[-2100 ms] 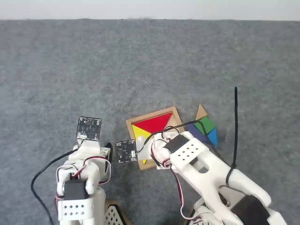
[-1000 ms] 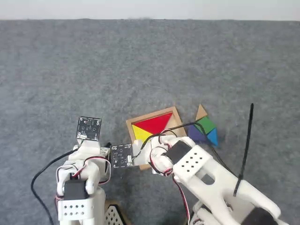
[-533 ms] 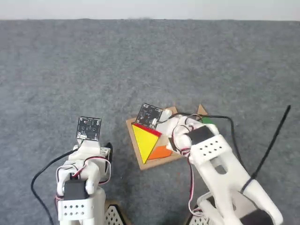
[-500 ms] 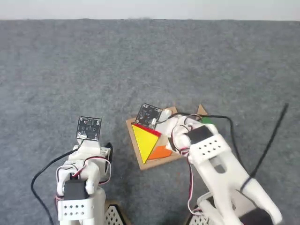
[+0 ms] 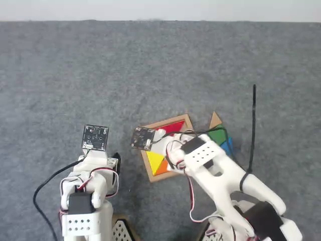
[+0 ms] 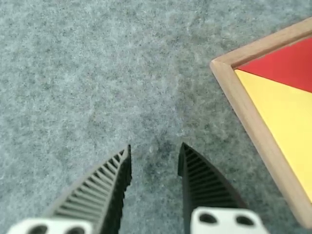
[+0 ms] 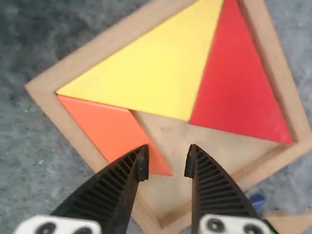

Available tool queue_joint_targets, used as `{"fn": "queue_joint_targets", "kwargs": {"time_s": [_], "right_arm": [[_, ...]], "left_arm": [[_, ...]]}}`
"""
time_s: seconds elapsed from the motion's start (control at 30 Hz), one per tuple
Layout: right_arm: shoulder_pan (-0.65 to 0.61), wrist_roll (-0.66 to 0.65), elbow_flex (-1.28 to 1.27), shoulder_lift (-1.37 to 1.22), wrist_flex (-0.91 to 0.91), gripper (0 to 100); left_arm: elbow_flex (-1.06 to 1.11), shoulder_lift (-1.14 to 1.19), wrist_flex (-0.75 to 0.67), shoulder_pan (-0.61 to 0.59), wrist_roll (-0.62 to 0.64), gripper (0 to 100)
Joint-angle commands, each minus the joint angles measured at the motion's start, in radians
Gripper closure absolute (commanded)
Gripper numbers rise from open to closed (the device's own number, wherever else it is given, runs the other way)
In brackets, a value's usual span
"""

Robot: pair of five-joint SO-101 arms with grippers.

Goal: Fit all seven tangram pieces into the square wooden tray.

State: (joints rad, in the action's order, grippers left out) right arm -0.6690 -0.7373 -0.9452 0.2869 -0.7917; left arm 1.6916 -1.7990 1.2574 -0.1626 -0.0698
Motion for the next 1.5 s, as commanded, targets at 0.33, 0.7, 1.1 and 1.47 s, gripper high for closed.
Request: {"fn": "queue_joint_targets", "kwargs": {"time_s": [0.33,0.7,1.1,1.47], "right_arm": [[0.002,0.11,0.044,0.084,0.001,84.3],[0.211,0.207,0.083,0.208,-0.048,84.3],[0.466,0.417,0.462,-0.214,-0.071,83.9],[0.556,0.56,0.743,-0.515,-0.191,83.9]], "left_arm": [[-0.008,-0.028,0.009,0.0,-0.006,85],[-0.008,-0.028,0.009,0.0,-0.006,85],[-0.008,-0.028,0.009,0.0,-0.006,85],[-0.008,-0.028,0.009,0.0,-0.006,85]]}}
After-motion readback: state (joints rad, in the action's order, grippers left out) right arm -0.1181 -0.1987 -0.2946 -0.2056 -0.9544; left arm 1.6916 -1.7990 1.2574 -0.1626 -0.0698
